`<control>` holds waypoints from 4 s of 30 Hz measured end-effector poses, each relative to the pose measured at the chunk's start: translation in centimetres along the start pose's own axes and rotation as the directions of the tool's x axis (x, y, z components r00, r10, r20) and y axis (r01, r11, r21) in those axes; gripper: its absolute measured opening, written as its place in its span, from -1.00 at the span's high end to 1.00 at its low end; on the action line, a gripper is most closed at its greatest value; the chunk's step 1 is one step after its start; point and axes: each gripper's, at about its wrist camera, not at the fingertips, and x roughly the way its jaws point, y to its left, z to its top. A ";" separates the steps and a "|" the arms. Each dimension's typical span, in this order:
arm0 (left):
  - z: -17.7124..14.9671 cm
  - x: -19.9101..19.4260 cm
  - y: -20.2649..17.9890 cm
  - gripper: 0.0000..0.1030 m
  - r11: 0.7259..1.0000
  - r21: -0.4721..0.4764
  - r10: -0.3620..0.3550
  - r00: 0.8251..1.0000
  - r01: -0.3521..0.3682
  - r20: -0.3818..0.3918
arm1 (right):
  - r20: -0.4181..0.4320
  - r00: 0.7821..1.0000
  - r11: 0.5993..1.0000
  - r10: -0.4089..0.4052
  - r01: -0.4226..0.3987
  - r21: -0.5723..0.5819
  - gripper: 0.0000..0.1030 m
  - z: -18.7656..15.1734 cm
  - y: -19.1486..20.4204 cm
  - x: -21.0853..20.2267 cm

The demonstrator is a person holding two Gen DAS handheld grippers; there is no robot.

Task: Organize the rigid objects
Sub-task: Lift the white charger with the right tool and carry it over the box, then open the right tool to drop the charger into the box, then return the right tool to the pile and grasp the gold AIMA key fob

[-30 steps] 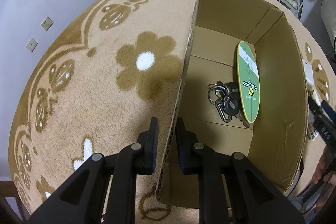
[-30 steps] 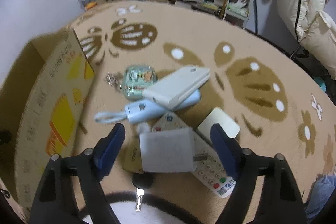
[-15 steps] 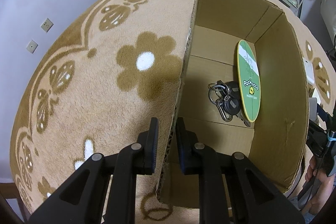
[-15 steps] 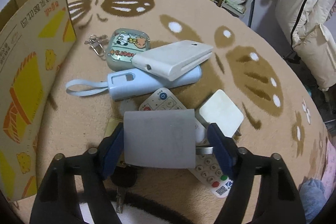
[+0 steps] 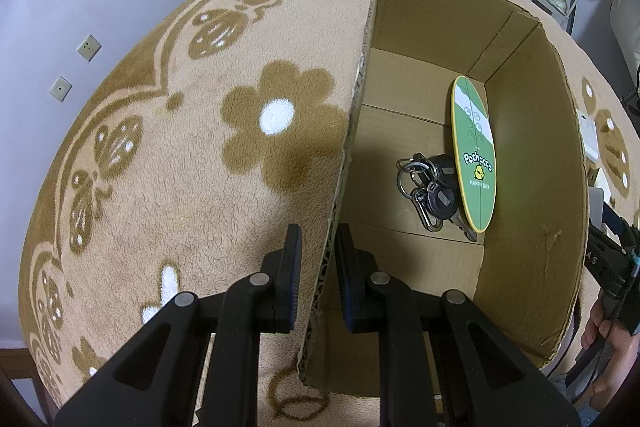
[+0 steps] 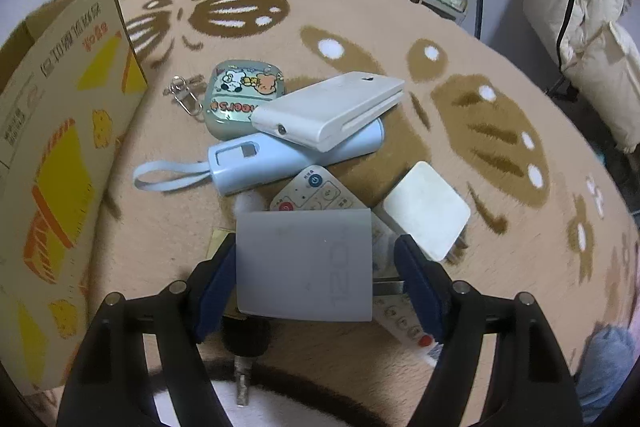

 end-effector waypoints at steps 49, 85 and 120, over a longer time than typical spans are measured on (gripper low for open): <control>-0.1 -0.1 0.1 0.67 1.000 -0.001 -0.007 1.000 0.007 -0.004 | 0.277 0.868 0.904 0.413 -0.355 -0.237 -0.59 3.5 10.2 -12.6; -0.1 0.1 -0.2 0.69 1.000 0.020 0.001 1.000 -0.001 -0.002 | 0.206 0.828 0.848 0.521 -0.475 -0.237 -0.48 4.4 12.2 -8.6; -0.2 0.1 0.2 0.68 1.000 0.011 -0.017 1.000 0.017 -0.010 | 0.209 0.924 0.943 0.319 -0.332 0.029 -1.00 2.3 2.2 -9.3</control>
